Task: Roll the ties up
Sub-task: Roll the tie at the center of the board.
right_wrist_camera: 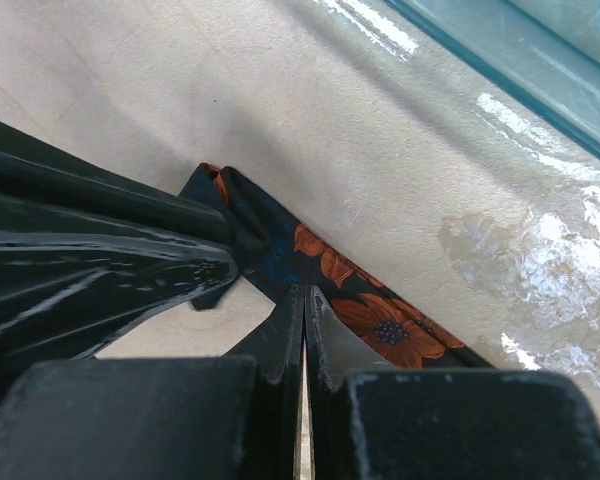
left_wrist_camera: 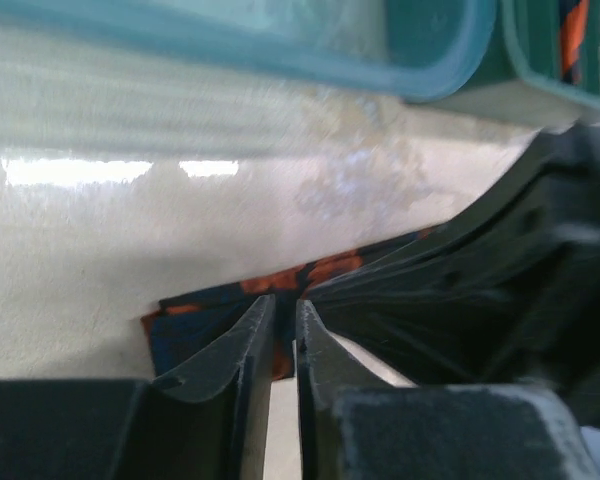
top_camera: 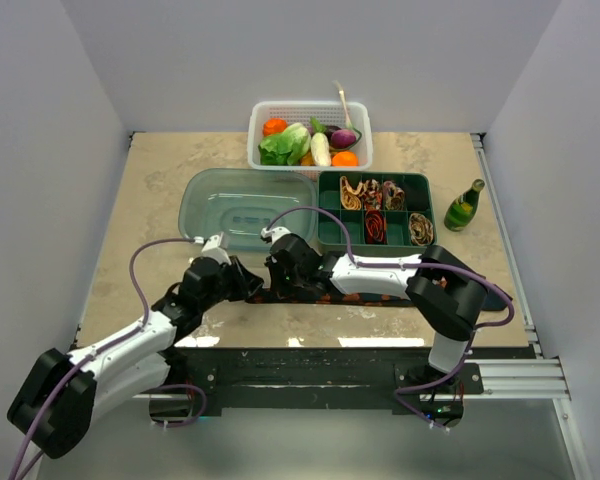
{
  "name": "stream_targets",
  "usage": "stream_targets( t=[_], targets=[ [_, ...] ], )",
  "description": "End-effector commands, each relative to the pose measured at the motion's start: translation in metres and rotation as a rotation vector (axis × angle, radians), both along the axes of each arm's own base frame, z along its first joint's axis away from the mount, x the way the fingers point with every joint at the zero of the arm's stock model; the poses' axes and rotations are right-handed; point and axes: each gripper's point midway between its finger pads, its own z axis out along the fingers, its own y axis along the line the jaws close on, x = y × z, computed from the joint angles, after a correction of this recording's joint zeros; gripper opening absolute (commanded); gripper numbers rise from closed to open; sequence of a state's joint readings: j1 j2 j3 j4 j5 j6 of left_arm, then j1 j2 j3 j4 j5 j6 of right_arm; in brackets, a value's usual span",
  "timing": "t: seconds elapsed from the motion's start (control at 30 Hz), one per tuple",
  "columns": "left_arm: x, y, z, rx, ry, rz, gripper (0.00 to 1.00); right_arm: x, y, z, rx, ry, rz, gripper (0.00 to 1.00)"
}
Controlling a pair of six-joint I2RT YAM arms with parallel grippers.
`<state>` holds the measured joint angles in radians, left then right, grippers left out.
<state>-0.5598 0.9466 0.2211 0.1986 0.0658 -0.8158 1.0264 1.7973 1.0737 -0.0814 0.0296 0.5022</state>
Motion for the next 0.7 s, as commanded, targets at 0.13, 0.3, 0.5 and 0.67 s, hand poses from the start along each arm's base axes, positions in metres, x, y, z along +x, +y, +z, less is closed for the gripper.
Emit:
stream_targets(
  t=[0.13,0.3,0.5,0.67],
  targets=[
    [0.007,0.016,0.014,0.068,-0.012,0.076,0.3,0.001,0.02,0.038,0.123,-0.041,0.047,0.0],
    [0.003,0.015,0.003,0.053,-0.002,0.069,0.25,0.003,0.02,0.05,0.137,-0.066,0.045,0.0],
    [0.01,0.019,0.025,0.045,-0.067,0.099,0.36,0.001,0.024,0.044,0.139,-0.054,0.065,0.0],
    [0.014,0.039,0.042,0.14,-0.067,0.163,0.5,-0.007,0.037,0.033,0.141,-0.013,0.117,0.0]
  ],
)
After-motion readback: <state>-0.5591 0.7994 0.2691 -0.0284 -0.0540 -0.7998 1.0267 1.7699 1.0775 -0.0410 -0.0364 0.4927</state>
